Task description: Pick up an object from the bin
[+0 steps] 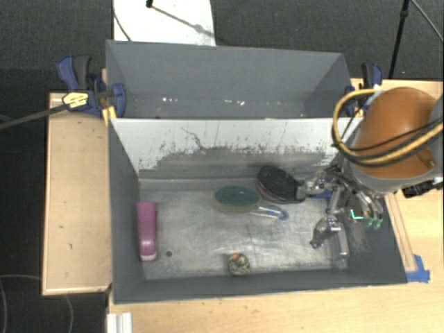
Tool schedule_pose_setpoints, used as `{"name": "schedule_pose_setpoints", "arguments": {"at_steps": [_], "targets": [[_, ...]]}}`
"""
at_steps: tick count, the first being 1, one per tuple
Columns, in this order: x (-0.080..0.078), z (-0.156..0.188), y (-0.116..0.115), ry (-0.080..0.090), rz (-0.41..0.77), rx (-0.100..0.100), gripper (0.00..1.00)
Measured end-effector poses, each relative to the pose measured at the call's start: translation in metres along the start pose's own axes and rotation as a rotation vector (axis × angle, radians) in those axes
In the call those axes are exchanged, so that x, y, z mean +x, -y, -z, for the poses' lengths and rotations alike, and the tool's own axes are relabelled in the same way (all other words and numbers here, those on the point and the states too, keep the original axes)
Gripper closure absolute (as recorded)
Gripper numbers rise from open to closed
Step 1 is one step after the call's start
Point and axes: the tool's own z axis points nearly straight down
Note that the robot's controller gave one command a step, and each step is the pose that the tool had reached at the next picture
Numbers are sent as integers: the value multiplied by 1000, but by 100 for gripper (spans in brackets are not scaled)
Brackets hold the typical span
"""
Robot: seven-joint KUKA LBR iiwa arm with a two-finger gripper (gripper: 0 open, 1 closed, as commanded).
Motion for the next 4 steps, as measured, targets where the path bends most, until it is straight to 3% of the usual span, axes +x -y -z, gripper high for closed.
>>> {"name": "schedule_pose_setpoints", "arguments": {"at_steps": [1, 2, 3, 4], "targets": [[-87, -118, -62, 9, 210, 0, 0], [-27, -86, -21, 4, 284, 2, 0], [-84, -83, -40, 11, -329, -2, 0], [-79, -115, -18, 11, -583, -5, 0]]}}
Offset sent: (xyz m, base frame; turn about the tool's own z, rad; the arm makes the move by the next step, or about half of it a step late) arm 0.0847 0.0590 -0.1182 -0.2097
